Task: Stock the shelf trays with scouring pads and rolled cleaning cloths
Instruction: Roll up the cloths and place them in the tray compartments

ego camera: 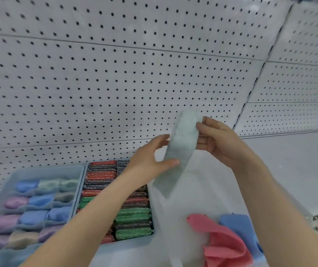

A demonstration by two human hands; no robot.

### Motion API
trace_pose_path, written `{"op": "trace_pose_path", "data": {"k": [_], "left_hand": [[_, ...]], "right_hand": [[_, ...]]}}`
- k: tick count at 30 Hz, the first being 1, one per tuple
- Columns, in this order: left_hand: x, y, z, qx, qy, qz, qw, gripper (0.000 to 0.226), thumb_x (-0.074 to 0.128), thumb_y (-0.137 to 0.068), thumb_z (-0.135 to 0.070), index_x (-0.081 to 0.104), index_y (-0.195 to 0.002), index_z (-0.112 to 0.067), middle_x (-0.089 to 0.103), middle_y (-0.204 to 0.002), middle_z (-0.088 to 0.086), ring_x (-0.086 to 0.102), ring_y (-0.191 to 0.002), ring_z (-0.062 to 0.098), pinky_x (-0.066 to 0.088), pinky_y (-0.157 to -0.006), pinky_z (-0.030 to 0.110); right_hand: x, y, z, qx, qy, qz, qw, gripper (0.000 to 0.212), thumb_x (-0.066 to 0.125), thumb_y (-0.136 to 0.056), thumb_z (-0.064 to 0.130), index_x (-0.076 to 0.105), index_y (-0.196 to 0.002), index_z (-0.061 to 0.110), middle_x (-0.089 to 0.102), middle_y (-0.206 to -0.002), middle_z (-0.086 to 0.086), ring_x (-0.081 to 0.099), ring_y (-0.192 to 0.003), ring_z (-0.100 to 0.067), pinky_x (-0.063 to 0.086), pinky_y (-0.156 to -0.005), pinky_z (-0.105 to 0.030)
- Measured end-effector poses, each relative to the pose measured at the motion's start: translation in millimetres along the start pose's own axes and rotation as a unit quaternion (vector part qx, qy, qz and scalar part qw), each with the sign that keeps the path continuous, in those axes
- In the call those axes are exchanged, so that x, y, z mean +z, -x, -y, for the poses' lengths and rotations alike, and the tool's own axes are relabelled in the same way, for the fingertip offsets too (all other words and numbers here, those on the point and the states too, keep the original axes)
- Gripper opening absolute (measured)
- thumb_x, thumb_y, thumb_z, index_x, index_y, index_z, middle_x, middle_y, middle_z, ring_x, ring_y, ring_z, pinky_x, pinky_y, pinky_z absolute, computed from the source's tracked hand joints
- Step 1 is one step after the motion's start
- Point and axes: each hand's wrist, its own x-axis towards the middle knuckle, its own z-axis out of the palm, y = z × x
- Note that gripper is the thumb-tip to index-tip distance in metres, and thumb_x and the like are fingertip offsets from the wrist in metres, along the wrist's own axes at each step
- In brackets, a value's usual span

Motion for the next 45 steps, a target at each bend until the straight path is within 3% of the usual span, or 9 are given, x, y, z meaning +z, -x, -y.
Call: {"op": "trace_pose_path", "data": {"k": [5, 9, 16, 23, 26, 29, 34, 39, 45], "left_hand": [[-22.9, 2.8, -10.3, -0.026, 0.198, -0.003, 0.980, 0.015, 0.077, -0.081, -0.014, 0.073, -0.094, -0.019, 0.075, -0.090, -0.007, 0.071, -0.082, 0.005, 0.054, -0.067, 0.016], [-30.7, 9.2, -0.4, -0.054, 0.247, -0.052, 0.966, 0.014, 0.075, -0.082, -0.010, 0.073, -0.095, -0.016, 0.075, -0.090, -0.001, 0.071, -0.083, 0.012, 0.056, -0.069, 0.024], [-43.0, 17.3, 22.8, -0.097, 0.255, -0.057, 0.960, 0.019, 0.066, -0.089, -0.003, 0.070, -0.101, -0.017, 0.069, -0.107, 0.007, 0.071, -0.086, 0.016, 0.059, -0.070, 0.025], [-55.6, 14.8, 10.5, -0.011, 0.294, -0.131, 0.947, 0.041, 0.053, -0.085, 0.017, 0.072, -0.065, -0.013, 0.069, -0.089, -0.004, 0.061, -0.075, 0.017, 0.050, -0.061, 0.025], [-55.1, 17.3, 9.6, -0.035, 0.344, -0.092, 0.934, 0.018, 0.057, -0.094, -0.007, 0.073, -0.098, -0.015, 0.071, -0.094, 0.001, 0.064, -0.078, 0.017, 0.055, -0.065, 0.027], [-52.7, 23.0, 15.3, -0.088, 0.356, -0.004, 0.930, 0.029, 0.056, -0.096, -0.031, 0.068, -0.114, -0.012, 0.073, -0.100, 0.003, 0.070, -0.087, 0.022, 0.057, -0.077, 0.035], [-44.1, 31.1, 22.6, -0.102, 0.321, 0.019, 0.942, 0.028, 0.066, -0.090, -0.019, 0.060, -0.116, -0.011, 0.074, -0.100, 0.008, 0.071, -0.087, 0.021, 0.057, -0.071, 0.033], [-46.1, 32.6, 24.1, -0.134, 0.366, 0.046, 0.920, 0.039, 0.066, -0.089, -0.027, 0.057, -0.122, -0.009, 0.072, -0.110, 0.009, 0.070, -0.098, 0.023, 0.056, -0.083, 0.036], [-53.6, 33.2, 27.0, -0.132, 0.396, -0.032, 0.908, 0.034, 0.063, -0.091, -0.013, 0.060, -0.125, -0.008, 0.073, -0.107, 0.011, 0.071, -0.098, 0.026, 0.059, -0.080, 0.034]], "right_hand": [[30.3, -1.6, 21.1, -0.009, -0.030, -0.023, 0.999, 0.028, 0.051, -0.099, 0.027, 0.062, -0.111, 0.004, 0.070, -0.102, -0.011, 0.070, -0.090, -0.025, 0.058, -0.080, -0.036], [54.7, 7.4, -17.4, 0.102, 0.032, 0.024, 0.994, 0.052, 0.057, -0.086, 0.048, 0.068, -0.115, 0.006, 0.072, -0.109, -0.015, 0.070, -0.099, -0.031, 0.056, -0.087, -0.041], [77.6, 7.1, -54.8, 0.040, 0.028, -0.003, 0.999, 0.025, 0.057, -0.095, 0.007, 0.069, -0.116, 0.013, 0.072, -0.106, -0.020, 0.069, -0.092, -0.034, 0.057, -0.083, -0.043], [90.3, -3.5, -41.2, -0.113, 0.063, -0.036, 0.991, 0.057, 0.038, -0.087, -0.021, 0.073, -0.059, 0.015, 0.065, -0.067, -0.002, 0.058, -0.065, -0.017, 0.045, -0.055, -0.025], [90.9, -6.9, -42.1, -0.135, 0.090, -0.051, 0.985, 0.055, 0.037, -0.087, -0.020, 0.069, -0.058, 0.013, 0.062, -0.068, -0.001, 0.058, -0.068, -0.017, 0.045, -0.058, -0.028], [91.6, -9.5, -43.4, -0.151, 0.091, -0.080, 0.981, 0.048, 0.037, -0.089, -0.019, 0.067, -0.063, 0.008, 0.064, -0.071, 0.001, 0.059, -0.068, -0.014, 0.047, -0.060, -0.030], [87.3, -11.4, -46.2, -0.171, 0.095, -0.091, 0.976, 0.048, 0.033, -0.090, -0.020, 0.068, -0.070, 0.006, 0.065, -0.082, 0.003, 0.063, -0.075, -0.010, 0.053, -0.067, -0.025], [85.1, -2.8, -54.6, -0.170, 0.128, -0.012, 0.977, 0.049, 0.035, -0.087, -0.025, 0.073, -0.080, 0.006, 0.059, -0.122, -0.004, 0.061, -0.105, -0.007, 0.050, -0.084, -0.022], [86.5, 12.9, -65.7, -0.282, 0.385, 0.040, 0.878, 0.053, 0.074, -0.079, -0.004, 0.066, -0.117, 0.032, 0.029, -0.153, 0.005, 0.031, -0.137, 0.004, 0.034, -0.108, -0.017]]}}
